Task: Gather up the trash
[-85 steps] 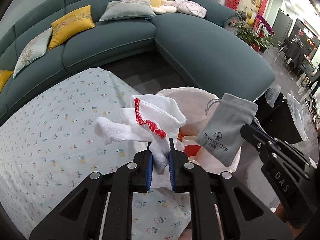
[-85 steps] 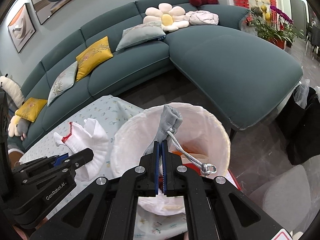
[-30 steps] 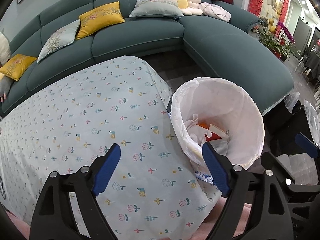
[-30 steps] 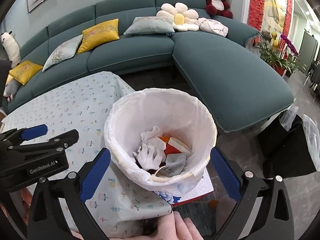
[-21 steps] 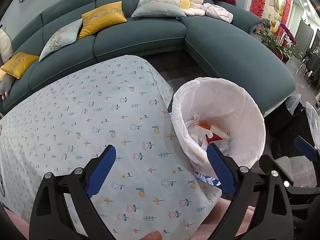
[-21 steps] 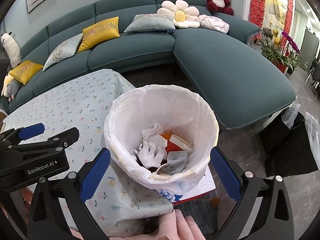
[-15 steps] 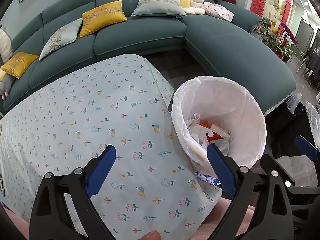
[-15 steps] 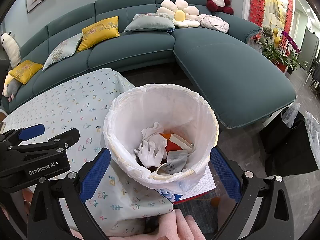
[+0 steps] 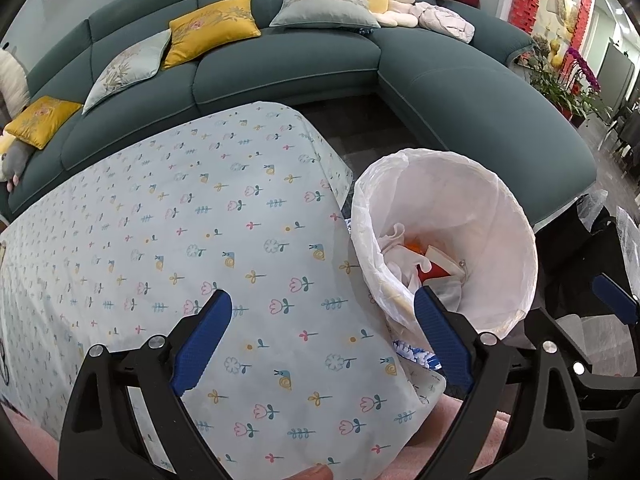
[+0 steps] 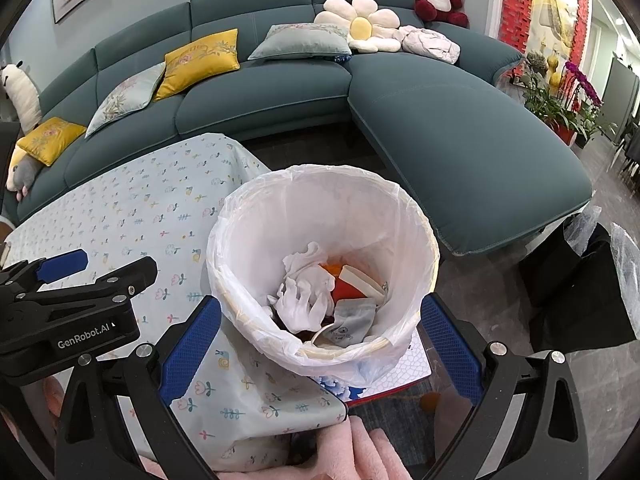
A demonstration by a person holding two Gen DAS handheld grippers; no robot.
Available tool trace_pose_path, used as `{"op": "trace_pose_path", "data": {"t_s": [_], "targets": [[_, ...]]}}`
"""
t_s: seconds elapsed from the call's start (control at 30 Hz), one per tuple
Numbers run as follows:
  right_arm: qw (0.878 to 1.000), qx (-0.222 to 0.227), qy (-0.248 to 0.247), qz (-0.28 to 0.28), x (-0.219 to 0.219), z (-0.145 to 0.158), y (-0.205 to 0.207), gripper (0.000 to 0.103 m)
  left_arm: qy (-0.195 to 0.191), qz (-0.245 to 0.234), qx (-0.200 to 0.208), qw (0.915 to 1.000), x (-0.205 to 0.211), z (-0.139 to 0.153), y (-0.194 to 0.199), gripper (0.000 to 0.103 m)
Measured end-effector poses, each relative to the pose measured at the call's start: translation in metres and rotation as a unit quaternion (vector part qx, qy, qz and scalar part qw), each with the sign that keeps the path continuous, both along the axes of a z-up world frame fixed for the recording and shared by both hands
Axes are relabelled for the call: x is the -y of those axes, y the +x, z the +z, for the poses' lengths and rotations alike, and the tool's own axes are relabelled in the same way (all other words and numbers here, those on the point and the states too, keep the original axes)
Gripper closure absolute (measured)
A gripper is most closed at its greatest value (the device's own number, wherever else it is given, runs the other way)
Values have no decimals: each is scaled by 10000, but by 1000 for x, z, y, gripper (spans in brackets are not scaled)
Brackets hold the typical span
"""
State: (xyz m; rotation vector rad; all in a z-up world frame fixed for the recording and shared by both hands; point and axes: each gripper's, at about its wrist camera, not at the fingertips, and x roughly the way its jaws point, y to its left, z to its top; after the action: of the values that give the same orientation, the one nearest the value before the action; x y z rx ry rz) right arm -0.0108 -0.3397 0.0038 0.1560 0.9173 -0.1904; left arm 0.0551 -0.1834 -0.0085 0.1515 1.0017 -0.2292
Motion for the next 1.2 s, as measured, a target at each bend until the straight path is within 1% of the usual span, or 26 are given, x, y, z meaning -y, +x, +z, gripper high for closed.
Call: {"op": "trace_pose_path", "data": {"t_s": [0.23, 0.6, 0.83, 1.2], "targets": [[10000, -65, 22, 28, 3, -1, 3, 7, -31, 120, -71, 9999, -3, -1, 2, 15], [9996, -182, -43, 203, 0, -3, 5, 7, 86, 119, 1, 9999, 1, -1, 0, 15], [9995, -207, -25, 226, 1, -4, 6, 7, 205, 204, 43, 9996, 2, -2, -1, 15], [9995, -230, -17, 233, 3, -5, 7, 7, 266, 200, 10, 9994, 3, -4, -1, 15]]}}
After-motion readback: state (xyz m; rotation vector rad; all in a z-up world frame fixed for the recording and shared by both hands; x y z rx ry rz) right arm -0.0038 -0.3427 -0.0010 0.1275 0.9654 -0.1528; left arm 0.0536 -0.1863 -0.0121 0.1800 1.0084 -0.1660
